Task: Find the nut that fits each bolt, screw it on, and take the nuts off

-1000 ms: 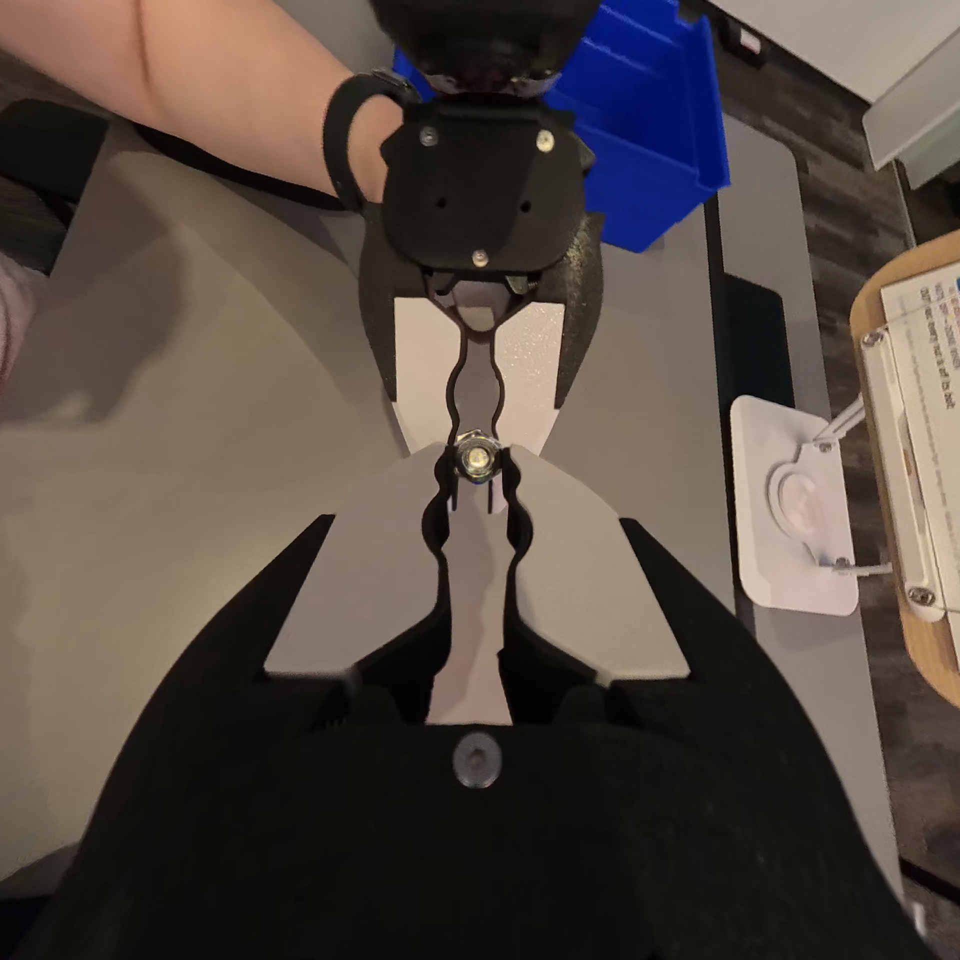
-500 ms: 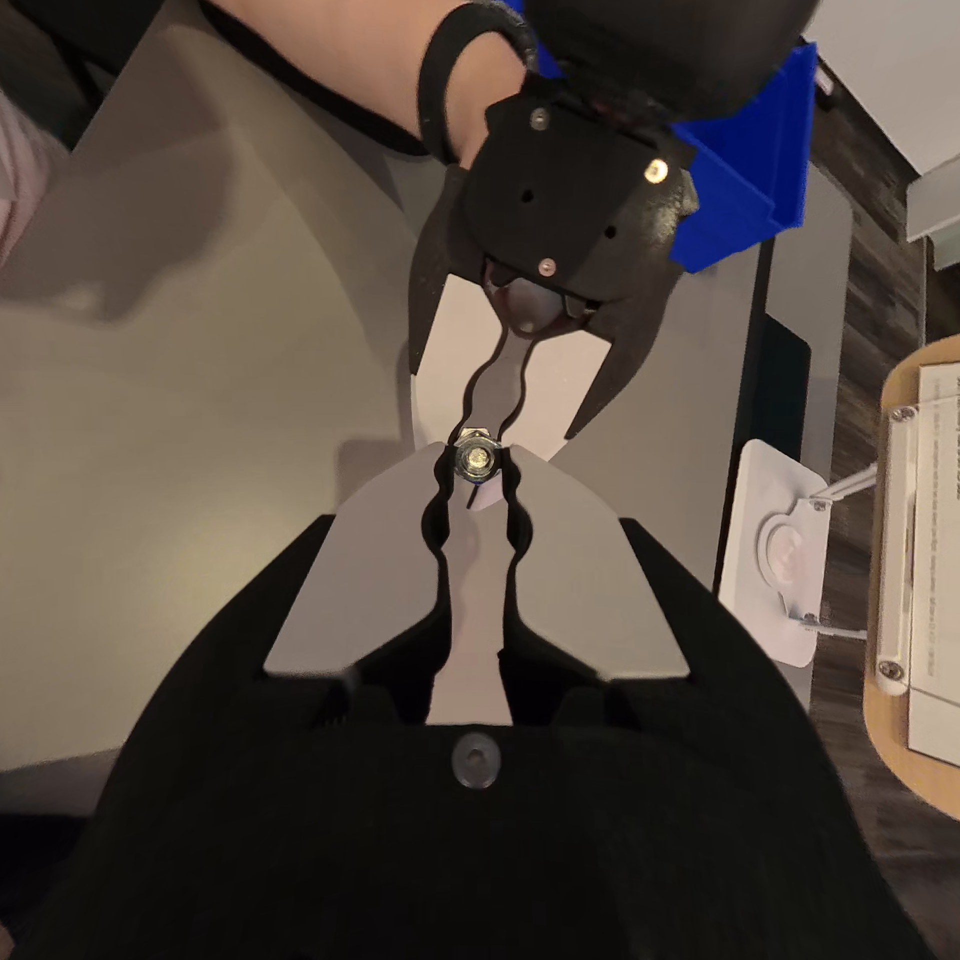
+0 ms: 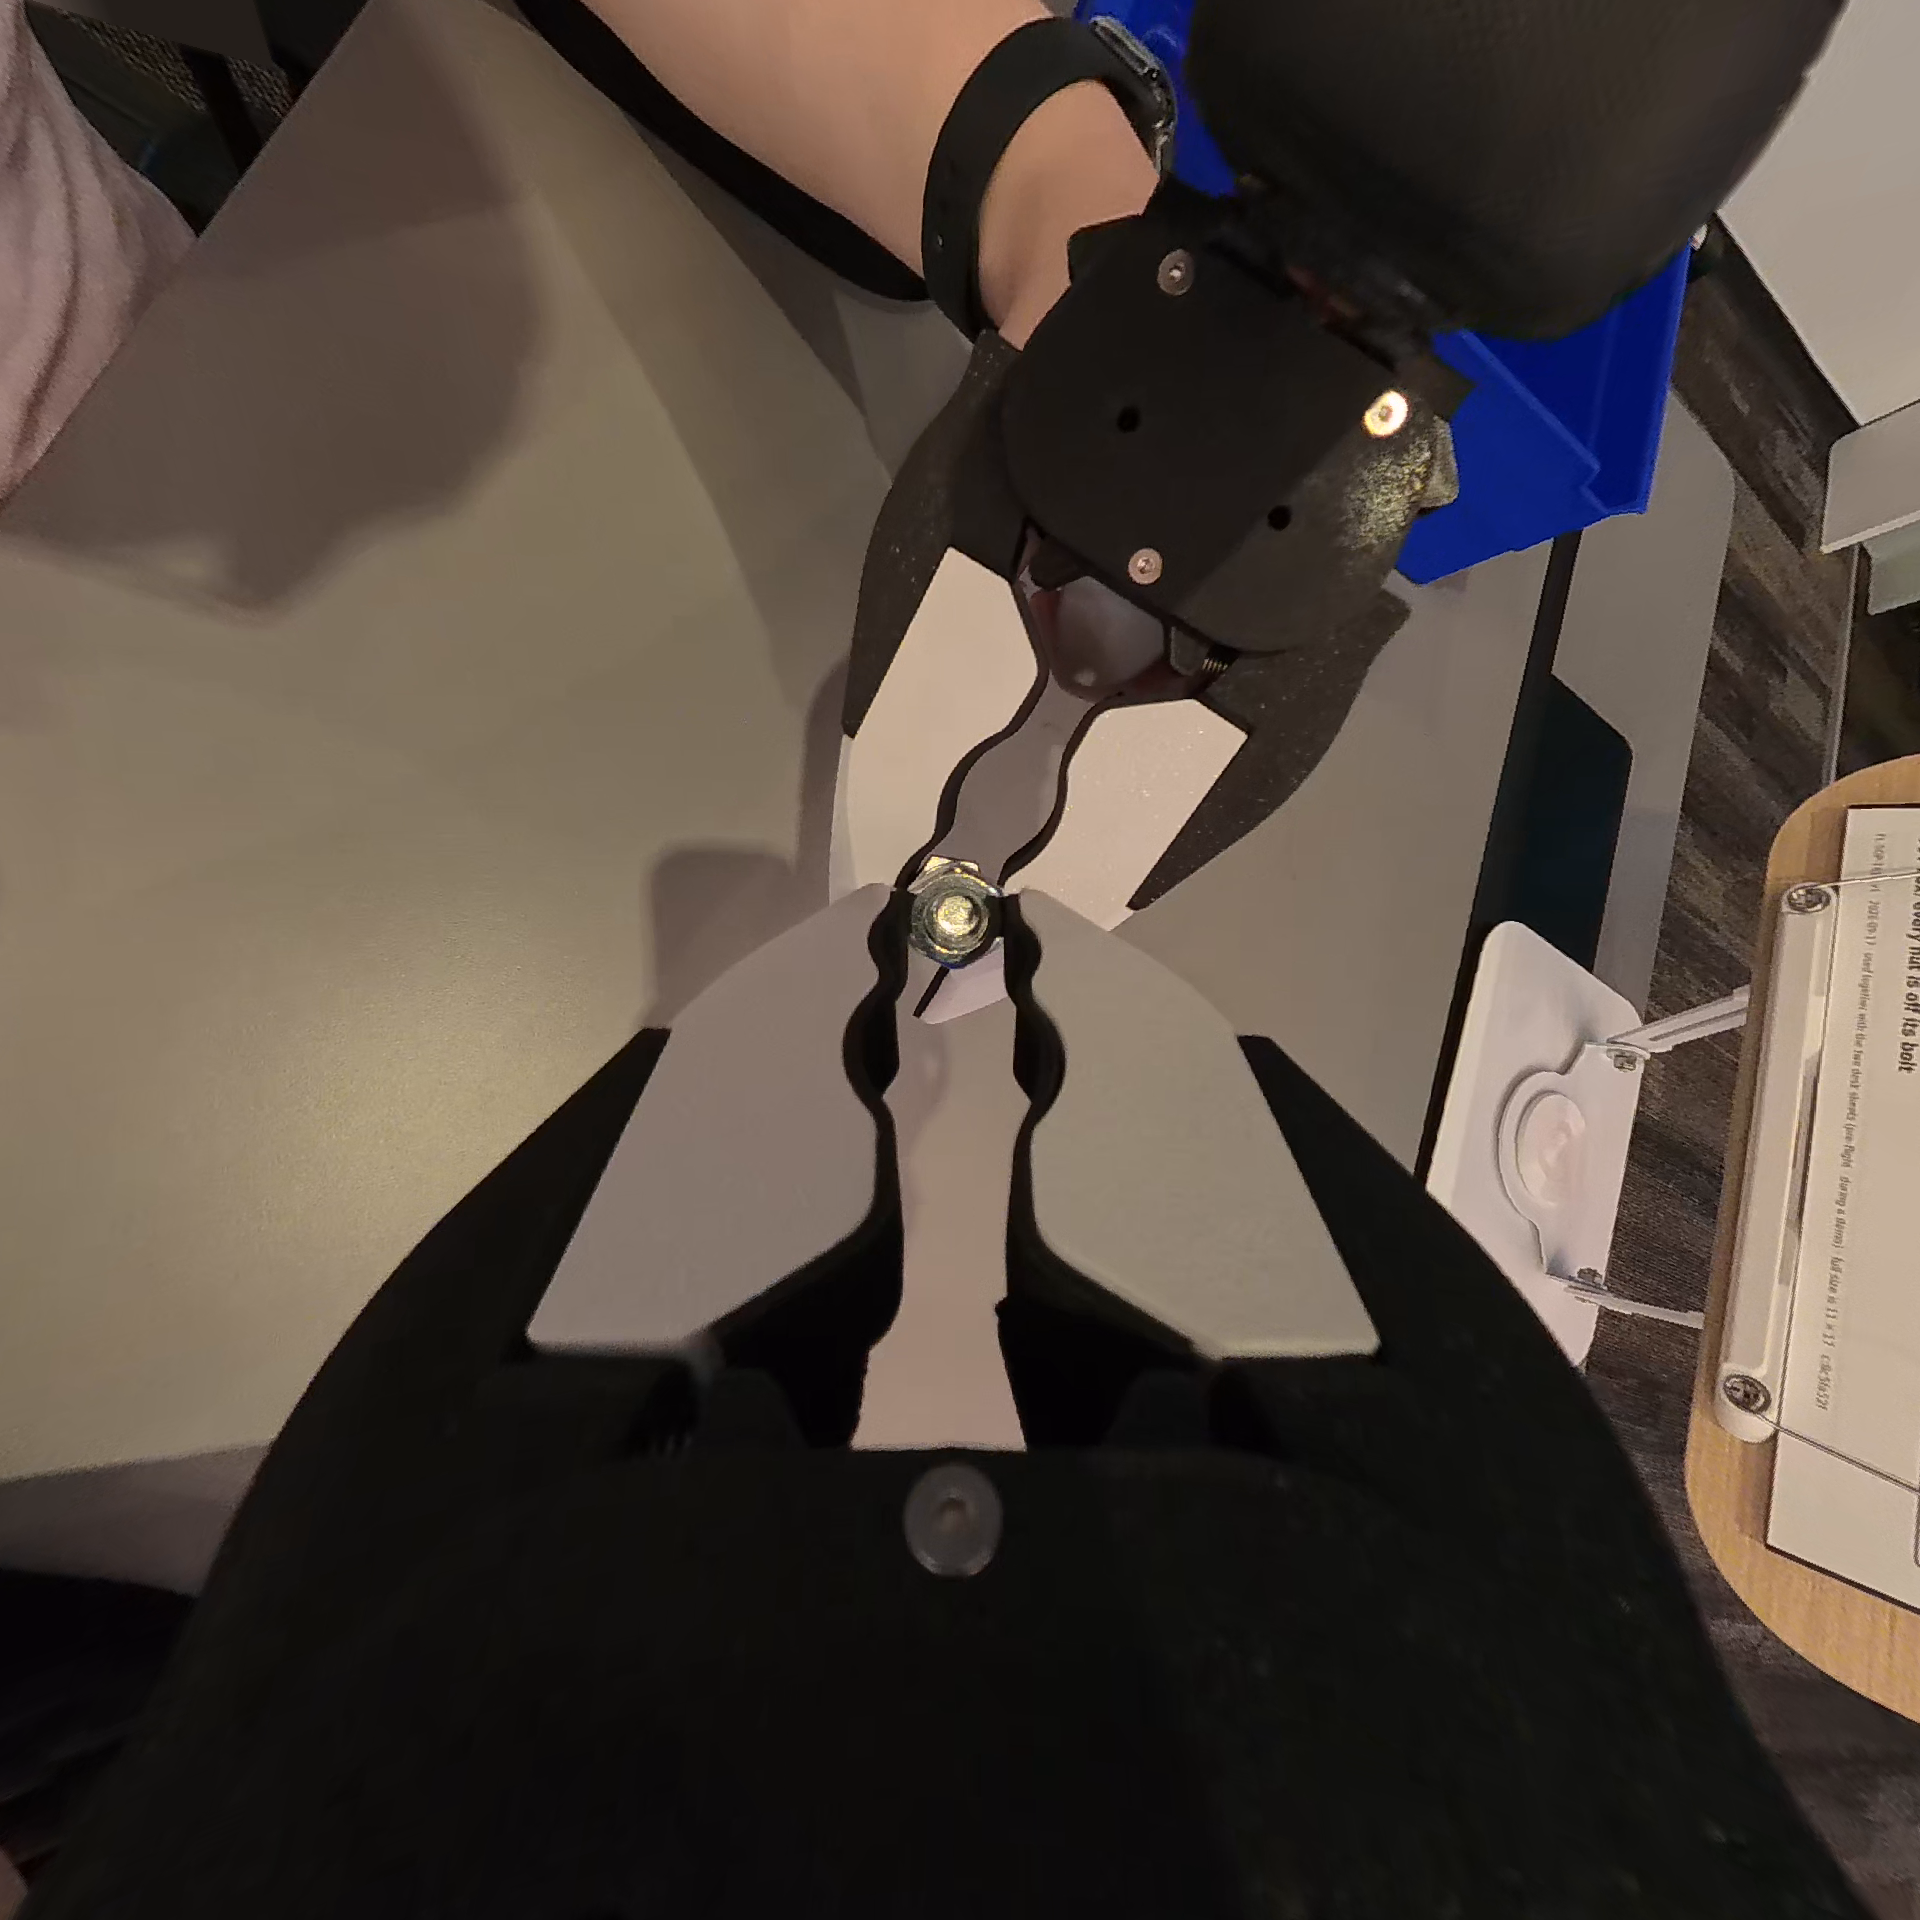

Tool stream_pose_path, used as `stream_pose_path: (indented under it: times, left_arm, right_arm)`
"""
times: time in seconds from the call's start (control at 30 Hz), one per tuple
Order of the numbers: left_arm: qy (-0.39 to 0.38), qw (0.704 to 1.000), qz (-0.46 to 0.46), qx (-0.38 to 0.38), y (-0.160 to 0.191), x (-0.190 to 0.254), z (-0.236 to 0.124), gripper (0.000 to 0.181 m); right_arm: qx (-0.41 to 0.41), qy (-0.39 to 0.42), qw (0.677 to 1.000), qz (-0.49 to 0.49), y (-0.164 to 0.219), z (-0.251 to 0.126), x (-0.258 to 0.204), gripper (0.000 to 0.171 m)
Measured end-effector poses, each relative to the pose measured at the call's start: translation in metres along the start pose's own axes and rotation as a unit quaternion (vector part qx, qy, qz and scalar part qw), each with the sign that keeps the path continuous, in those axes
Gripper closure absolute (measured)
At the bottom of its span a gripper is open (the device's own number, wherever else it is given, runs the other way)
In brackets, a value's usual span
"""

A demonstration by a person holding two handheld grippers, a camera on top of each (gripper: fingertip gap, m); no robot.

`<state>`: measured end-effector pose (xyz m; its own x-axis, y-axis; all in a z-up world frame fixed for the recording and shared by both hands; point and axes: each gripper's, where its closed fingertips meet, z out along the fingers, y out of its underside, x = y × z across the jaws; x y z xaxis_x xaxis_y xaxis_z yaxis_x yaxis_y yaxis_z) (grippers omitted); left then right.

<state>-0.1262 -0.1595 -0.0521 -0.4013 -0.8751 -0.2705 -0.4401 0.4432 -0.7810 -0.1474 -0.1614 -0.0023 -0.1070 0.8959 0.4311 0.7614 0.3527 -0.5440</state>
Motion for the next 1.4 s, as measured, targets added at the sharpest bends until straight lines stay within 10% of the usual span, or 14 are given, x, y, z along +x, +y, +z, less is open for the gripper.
stream_pose_path:
  times: [0.57,1.4]
  left_arm:
    - [0.096,0.995,-0.004,-0.031,0.007,0.030,0.005,0.167]
    - [-0.108,0.984,-0.109,-0.090,0.039,-0.049,-0.010,0.167]
  right_arm:
    - [-0.023,-0.048,0.998,-0.038,-0.001,0.008,-0.024,0.154]
    - [0.009,0.046,0.958,0.283,0.024,0.025,0.048,0.154]
